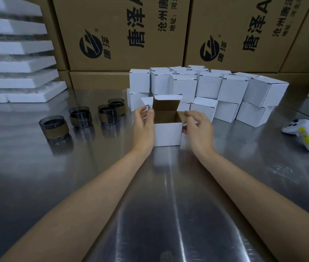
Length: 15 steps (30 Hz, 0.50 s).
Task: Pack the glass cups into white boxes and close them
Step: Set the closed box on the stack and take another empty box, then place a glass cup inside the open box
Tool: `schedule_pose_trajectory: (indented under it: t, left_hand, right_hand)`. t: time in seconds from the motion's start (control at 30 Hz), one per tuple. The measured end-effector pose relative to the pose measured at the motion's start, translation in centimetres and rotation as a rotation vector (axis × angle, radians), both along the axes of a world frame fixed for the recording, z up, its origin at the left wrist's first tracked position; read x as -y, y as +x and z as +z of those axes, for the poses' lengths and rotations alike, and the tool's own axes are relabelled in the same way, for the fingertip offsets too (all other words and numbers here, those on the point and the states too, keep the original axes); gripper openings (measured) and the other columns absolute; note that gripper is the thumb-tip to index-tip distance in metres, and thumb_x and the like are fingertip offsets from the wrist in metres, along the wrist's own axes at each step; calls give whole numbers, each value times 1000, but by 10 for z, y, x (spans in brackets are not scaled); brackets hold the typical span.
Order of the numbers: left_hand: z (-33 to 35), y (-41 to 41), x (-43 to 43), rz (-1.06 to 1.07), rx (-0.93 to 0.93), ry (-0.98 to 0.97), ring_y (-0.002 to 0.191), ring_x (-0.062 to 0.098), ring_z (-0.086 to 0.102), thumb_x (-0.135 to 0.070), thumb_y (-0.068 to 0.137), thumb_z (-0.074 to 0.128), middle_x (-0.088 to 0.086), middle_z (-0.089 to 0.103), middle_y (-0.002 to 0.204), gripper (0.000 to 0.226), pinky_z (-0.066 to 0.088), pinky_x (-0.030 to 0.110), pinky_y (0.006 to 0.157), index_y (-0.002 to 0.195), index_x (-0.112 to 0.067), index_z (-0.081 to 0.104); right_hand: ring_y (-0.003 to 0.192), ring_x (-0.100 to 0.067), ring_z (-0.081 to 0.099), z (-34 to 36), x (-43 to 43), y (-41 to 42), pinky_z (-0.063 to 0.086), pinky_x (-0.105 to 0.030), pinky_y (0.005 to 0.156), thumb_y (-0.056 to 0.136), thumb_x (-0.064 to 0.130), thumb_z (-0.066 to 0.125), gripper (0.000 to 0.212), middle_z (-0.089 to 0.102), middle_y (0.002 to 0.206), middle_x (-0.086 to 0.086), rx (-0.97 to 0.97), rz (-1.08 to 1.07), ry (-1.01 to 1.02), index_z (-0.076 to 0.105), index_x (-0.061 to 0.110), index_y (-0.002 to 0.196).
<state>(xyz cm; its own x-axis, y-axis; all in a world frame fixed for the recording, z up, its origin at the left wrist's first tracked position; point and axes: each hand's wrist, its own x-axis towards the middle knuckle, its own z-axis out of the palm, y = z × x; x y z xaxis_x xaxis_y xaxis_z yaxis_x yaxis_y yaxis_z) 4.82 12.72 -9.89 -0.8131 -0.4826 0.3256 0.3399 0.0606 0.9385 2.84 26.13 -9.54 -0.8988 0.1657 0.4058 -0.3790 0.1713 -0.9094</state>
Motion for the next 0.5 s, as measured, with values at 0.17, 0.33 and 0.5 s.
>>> schedule_pose_trajectory:
  t: [0.17,0.33,0.5]
  left_hand:
    - [4,-1,7,61,114,70,105,9,59,-18,103,30,-5,62,114,37,48,32,98,134,-21,49]
    - [0,2,4,59,186,-226,87,11,58,-30,105,29,4,67,104,44,46,15,70,113,-6,65]
    - [-1,2,6,-15,196,-294,54,-6,50,-31,100,40,-15,54,59,27,36,8,51,86,-20,60]
  right_hand:
    - [82,-28,62,-7,-1,-2,49,-32,76,102,31,37,47,65,93,-25,154,96,263,62,-7,94]
    - [64,-3,48,-6,0,8,35,-25,63,103,43,31,43,51,65,6,65,206,464,56,24,75]
    - [63,-12,41,-3,-5,7,33,-21,58,104,45,31,56,46,63,4,37,153,463,52,10,65]
